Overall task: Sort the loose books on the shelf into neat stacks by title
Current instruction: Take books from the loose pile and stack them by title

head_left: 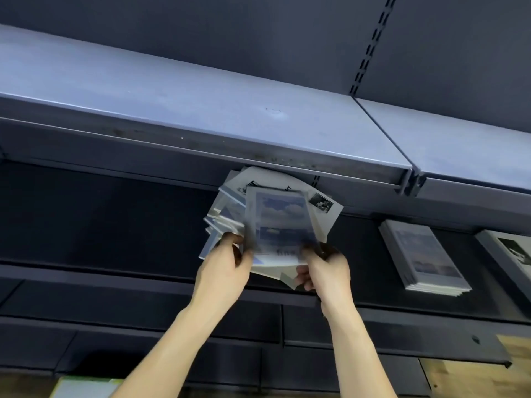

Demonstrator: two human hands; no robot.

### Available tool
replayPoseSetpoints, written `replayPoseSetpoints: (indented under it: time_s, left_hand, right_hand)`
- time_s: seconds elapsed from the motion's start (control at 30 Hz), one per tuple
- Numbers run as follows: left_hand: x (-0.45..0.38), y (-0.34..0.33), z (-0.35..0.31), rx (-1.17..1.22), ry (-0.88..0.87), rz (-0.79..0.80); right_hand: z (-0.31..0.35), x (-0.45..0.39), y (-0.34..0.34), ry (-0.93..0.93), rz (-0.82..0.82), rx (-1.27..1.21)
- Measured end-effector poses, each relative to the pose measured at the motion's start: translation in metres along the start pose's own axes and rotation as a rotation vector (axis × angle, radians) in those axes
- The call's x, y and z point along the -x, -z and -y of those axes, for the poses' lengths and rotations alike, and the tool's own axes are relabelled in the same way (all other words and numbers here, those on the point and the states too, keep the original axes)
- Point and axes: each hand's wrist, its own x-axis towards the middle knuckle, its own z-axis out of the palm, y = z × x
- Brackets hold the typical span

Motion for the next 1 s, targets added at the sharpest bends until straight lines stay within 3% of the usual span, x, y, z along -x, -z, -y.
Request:
replayPoseSetpoints:
  time_s: [0.27,0.57,0.73,1.0]
  left_hand:
    - [-0.001,0.01,0.023,-0.32,-0.077,-0.042]
    - [0.005,0.001,0.037,-0.351,-0.206,0.031]
    - [0.014,-0.009,0.028,-0.344,-0.28,0.072]
    - [0.032,-0.038,-0.01,-0.355,-0.369,0.119]
  right_hand:
    - [-0.01,0.011,0.007,0.09,0.015,0.148]
    - [-0.041,0.034,0.027,0.037,-0.158,-0.17]
    - [-0.048,0.043,0.054,0.024,-0.267,-0.223]
    - [-0.056,0.056,0.101,0.049,-0.313,-0.235]
